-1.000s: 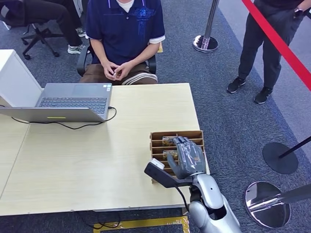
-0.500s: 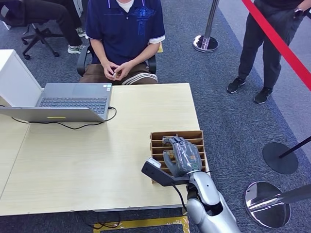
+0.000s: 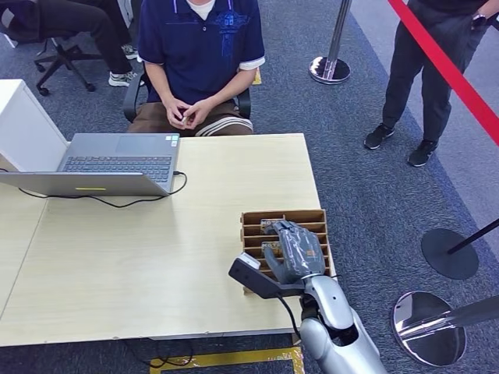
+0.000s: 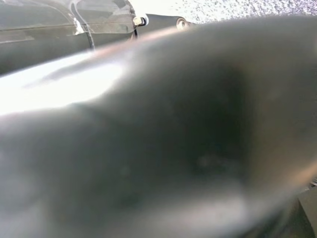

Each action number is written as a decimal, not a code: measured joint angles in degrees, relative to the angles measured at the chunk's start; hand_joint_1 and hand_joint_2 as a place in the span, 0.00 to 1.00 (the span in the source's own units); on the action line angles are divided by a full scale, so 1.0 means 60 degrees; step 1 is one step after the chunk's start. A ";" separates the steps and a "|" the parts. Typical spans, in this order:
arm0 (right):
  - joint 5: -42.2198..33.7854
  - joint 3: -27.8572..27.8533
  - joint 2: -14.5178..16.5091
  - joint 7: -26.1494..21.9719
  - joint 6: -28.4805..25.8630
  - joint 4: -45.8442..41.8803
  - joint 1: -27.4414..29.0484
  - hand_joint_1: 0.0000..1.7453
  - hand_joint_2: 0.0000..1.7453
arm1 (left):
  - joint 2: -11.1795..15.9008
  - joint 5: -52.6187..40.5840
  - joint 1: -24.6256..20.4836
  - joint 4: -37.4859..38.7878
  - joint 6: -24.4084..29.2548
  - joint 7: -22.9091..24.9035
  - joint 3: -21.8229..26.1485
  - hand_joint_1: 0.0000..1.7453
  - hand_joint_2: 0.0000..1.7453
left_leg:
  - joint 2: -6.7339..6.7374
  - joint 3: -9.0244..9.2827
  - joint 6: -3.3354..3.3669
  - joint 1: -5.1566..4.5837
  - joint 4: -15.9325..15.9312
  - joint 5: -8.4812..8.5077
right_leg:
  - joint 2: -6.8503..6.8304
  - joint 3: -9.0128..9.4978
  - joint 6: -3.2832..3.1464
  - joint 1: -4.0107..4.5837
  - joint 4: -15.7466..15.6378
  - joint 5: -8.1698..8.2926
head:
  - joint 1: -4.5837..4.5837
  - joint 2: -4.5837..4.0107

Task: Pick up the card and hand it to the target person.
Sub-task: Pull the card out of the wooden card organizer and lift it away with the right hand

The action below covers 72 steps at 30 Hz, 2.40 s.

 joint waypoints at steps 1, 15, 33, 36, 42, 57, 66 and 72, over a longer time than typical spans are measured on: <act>-0.0007 0.0000 -0.0003 0.0005 0.0000 0.0001 0.0000 0.54 1.00 | 0.0000 0.0000 0.0000 0.0000 -0.0001 -0.0002 0.0000 0.00 0.00 | 0.0000 0.0000 0.0000 0.0000 0.0000 0.0000 | 0.0000 0.0000 0.0000 0.0000 0.0000 0.0000 | 0.0000 0.0001; -0.0137 0.0000 -0.0008 0.0068 0.0047 0.0045 0.0024 0.55 1.00 | 0.0004 0.0000 0.0000 0.0000 -0.0002 -0.0007 0.0000 0.00 0.00 | 0.0000 0.0000 0.0000 0.0000 0.0000 0.0000 | 0.0000 0.0000 0.0000 0.0000 0.0000 0.0000 | 0.0000 0.0000; -0.0120 -0.0011 -0.0008 0.0160 0.0137 0.0047 0.0135 0.61 1.00 | 0.0004 -0.0015 0.0000 0.0000 -0.0002 0.0007 -0.0006 0.00 0.00 | 0.0000 0.0000 0.0000 0.0000 0.0000 0.0000 | 0.0000 0.0000 0.0000 0.0000 0.0000 0.0000 | 0.0000 0.0000; -0.0120 -0.0011 -0.0008 0.0160 0.0138 0.0047 0.0135 0.61 1.00 | 0.0005 -0.0017 0.0000 0.0000 -0.0002 0.0005 -0.0010 0.00 0.00 | 0.0000 0.0000 0.0000 0.0000 0.0000 0.0000 | 0.0000 0.0000 0.0000 0.0000 0.0000 0.0000 | 0.0000 -0.0001; -0.0120 -0.0011 -0.0008 0.0160 0.0139 0.0047 0.0135 0.63 1.00 | 0.0016 -0.0029 0.0000 0.0000 -0.0002 -0.0002 -0.0038 0.00 0.00 | 0.0000 0.0000 0.0000 0.0000 0.0000 0.0000 | 0.0000 0.0000 0.0000 0.0000 0.0000 0.0000 | 0.0000 0.0001; -0.0129 -0.0011 -0.0007 0.0148 0.0219 0.0048 0.0130 0.51 1.00 | 0.0038 -0.0029 0.0000 0.0000 0.0001 0.0022 -0.0044 0.00 0.00 | 0.0000 0.0000 0.0000 0.0000 0.0000 0.0000 | 0.0000 0.0000 0.0000 0.0000 0.0000 0.0000 | 0.0000 0.0001; -0.0158 -0.0011 -0.0005 0.0127 0.0247 0.0120 0.0109 0.51 1.00 | 0.0064 -0.0029 0.0000 0.0000 0.0027 0.0042 -0.0040 0.00 0.00 | 0.0000 0.0000 0.0000 0.0000 0.0000 0.0000 | 0.0000 0.0000 0.0000 0.0000 0.0000 0.0000 | 0.0000 0.0001; -0.0179 -0.0011 -0.0005 0.0123 0.0268 0.0160 0.0093 0.65 1.00 | 0.0074 -0.0026 0.0000 0.0000 0.0027 0.0061 -0.0040 0.00 0.00 | 0.0000 0.0000 0.0000 0.0000 0.0000 0.0000 | 0.0000 0.0000 0.0000 0.0000 0.0000 0.0000 | -0.0001 0.0000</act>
